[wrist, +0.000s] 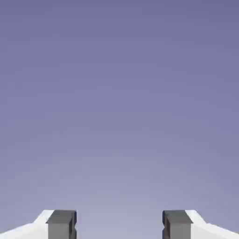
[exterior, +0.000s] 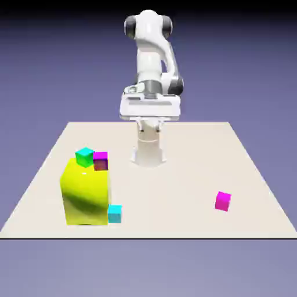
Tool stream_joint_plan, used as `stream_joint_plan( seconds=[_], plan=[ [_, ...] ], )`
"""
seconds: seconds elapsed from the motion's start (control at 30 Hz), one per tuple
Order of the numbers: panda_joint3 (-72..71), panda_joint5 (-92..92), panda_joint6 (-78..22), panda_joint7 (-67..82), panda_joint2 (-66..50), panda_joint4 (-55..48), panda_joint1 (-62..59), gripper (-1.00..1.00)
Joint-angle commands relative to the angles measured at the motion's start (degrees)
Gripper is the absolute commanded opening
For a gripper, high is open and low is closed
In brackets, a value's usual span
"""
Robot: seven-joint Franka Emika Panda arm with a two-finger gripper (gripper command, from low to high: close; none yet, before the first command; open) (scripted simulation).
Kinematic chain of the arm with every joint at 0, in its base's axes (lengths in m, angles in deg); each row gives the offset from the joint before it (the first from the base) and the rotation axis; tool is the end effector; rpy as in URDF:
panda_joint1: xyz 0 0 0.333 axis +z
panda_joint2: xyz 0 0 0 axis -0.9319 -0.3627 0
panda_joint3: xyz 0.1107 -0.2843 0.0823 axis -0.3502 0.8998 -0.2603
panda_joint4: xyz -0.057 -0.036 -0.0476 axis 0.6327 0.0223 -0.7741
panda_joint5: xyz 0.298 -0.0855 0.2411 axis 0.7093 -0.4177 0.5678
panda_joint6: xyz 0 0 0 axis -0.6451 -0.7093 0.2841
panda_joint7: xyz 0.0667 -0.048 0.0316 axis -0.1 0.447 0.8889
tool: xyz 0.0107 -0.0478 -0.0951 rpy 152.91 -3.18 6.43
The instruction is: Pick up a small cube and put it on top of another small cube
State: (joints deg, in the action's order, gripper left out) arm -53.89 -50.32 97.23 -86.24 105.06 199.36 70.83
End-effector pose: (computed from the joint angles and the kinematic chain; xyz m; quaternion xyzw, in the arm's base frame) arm 0.3975 0.0193 0.4478 -0.8781 0.3059 -0.3425 0.1344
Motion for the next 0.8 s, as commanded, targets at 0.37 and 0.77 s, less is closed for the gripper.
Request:
stream_joint_plan(
  seconds=[0.37,0.77],
  plan=[
    [-5.97,-4.01,-10.75,9.34,-24.92,-11.02,13.95,0.00],
    [-9.97,-8.04,-17.77,16.32,-47.18,-20.33,25.91,0.00]
  ],
)
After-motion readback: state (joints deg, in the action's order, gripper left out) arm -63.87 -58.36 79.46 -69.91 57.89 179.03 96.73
